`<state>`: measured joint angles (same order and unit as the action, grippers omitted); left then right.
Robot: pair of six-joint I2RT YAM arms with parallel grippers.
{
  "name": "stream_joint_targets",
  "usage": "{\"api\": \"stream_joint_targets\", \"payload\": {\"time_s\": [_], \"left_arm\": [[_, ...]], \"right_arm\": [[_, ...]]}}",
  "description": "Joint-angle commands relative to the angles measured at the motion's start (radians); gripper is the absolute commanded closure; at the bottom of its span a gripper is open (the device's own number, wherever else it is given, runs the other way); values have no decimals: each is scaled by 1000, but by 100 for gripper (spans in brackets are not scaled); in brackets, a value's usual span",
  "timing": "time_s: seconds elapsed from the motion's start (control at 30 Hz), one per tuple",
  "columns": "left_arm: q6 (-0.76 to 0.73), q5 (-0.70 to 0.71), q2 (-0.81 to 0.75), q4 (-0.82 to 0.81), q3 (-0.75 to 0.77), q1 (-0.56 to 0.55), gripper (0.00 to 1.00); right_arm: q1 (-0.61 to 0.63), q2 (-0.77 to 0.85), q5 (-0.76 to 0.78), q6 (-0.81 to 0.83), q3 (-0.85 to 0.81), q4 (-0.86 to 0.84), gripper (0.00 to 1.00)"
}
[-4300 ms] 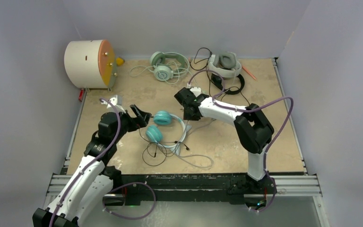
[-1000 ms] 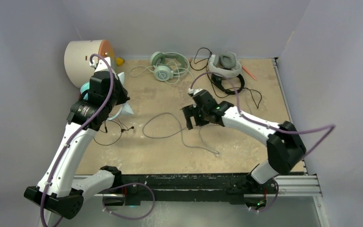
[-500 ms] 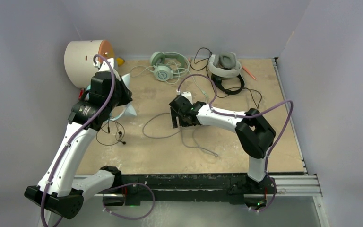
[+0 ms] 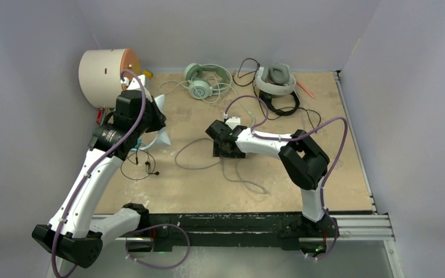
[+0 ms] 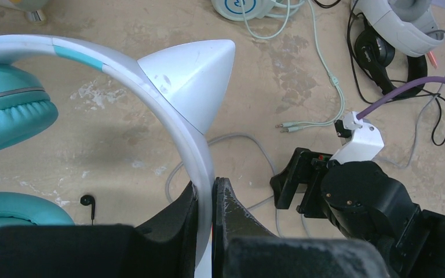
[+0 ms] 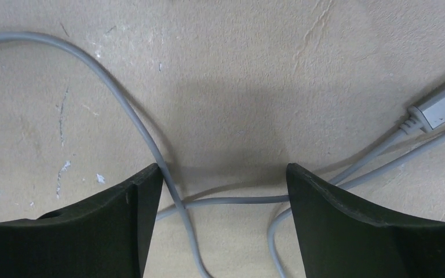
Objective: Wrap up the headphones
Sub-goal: Move the headphones cable to the center of the board.
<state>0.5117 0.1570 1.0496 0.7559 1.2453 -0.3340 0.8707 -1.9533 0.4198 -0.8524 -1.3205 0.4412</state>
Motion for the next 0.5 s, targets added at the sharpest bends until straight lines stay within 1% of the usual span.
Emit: {"api": "stream_joint_targets", "payload": {"time_s": [0.0, 0.07, 0.13, 0.23, 0.27, 0.33, 0.4, 0.43, 0.47], "left_arm": [[-34, -4, -11, -80, 6, 4, 100], [-37, 7, -17, -81, -1, 4, 100], [-38, 15, -23, -82, -6, 4, 100], [-40, 14, -24, -81, -9, 4, 100], [-41, 12, -22, -82, -8, 4, 100], [-42, 12, -23, -78, -7, 4, 100], [-44, 13, -26, -77, -7, 4, 100], [-44, 14, -28, -76, -7, 4, 100], [-44, 15, -30, -78, -9, 4, 100]], "right_arm": [[6, -30, 91, -75, -54, 132, 21], [6, -27, 107, -68, -43, 138, 25], [6, -24, 100, -44, -20, 121, 31], [5, -26, 107, -7, -4, 133, 52], [5, -24, 131, -8, -1, 155, 58], [-8, -11, 199, -21, 15, 200, 67], [-55, 24, 234, -36, 54, 232, 74], [-99, 51, 231, -35, 82, 228, 78], [-147, 82, 220, -25, 121, 214, 79]]}}
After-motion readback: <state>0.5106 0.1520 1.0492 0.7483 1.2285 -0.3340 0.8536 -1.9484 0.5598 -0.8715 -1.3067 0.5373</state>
